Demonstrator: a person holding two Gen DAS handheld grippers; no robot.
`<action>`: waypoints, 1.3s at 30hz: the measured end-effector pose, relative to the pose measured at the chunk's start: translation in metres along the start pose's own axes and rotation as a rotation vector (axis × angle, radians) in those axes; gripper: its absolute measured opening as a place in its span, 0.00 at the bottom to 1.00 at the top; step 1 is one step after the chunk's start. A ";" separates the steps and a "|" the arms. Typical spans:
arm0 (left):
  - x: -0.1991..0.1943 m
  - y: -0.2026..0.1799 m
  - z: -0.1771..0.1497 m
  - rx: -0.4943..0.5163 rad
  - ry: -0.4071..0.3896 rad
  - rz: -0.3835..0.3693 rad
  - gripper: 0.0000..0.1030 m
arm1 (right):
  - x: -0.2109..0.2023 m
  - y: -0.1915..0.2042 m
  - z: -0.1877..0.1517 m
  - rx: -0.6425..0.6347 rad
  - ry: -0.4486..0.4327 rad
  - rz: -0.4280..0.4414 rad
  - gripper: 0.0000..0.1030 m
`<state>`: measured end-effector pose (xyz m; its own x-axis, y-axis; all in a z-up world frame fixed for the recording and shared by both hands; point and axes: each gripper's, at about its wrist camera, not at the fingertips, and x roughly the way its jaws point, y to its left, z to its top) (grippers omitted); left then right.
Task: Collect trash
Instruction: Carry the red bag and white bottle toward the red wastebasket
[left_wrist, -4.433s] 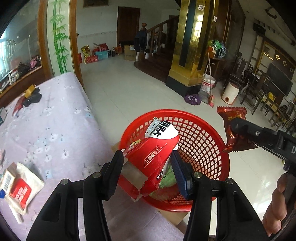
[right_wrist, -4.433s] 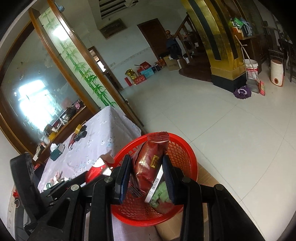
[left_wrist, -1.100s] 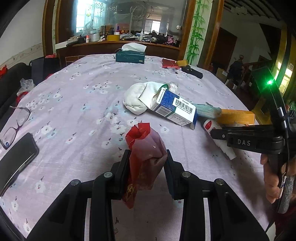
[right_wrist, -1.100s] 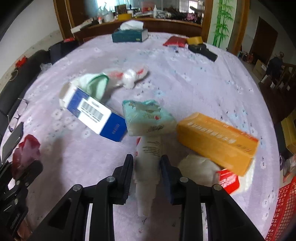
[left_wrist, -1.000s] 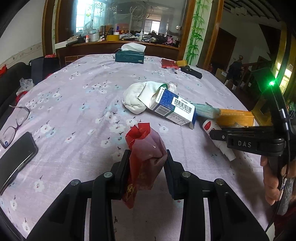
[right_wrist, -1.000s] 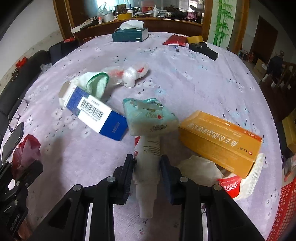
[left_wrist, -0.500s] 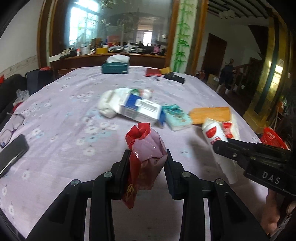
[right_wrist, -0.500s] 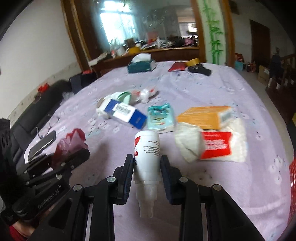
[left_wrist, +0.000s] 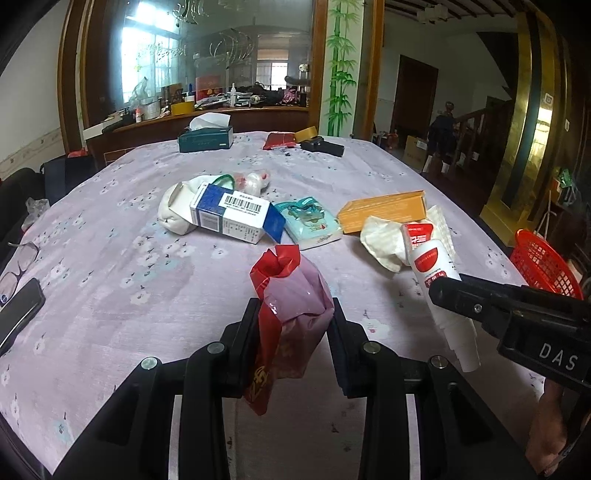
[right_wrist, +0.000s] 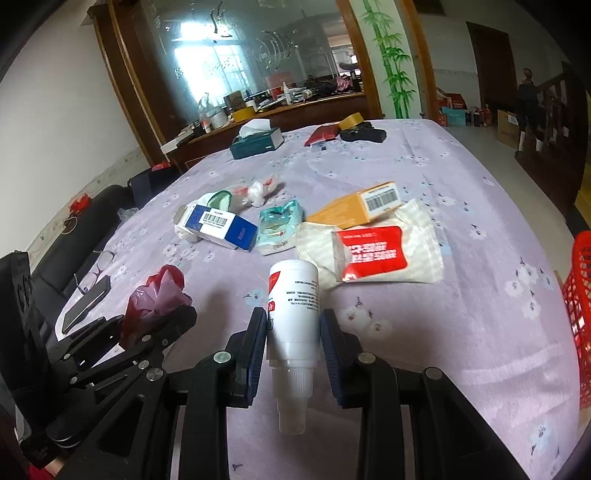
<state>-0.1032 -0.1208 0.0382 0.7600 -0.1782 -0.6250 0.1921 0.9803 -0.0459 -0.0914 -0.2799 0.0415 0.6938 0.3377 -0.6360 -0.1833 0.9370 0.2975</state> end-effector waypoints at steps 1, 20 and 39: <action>0.000 -0.001 0.000 0.003 0.001 0.001 0.32 | -0.002 -0.001 0.000 0.004 0.000 0.004 0.31; -0.012 -0.019 0.000 0.052 -0.010 -0.010 0.32 | -0.027 -0.016 0.000 0.064 -0.031 0.023 0.31; -0.020 -0.041 0.003 0.097 -0.020 -0.058 0.32 | -0.054 -0.024 0.000 0.092 -0.073 0.032 0.31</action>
<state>-0.1241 -0.1577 0.0547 0.7582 -0.2370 -0.6074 0.2945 0.9556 -0.0052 -0.1244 -0.3204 0.0685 0.7382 0.3563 -0.5728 -0.1437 0.9127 0.3826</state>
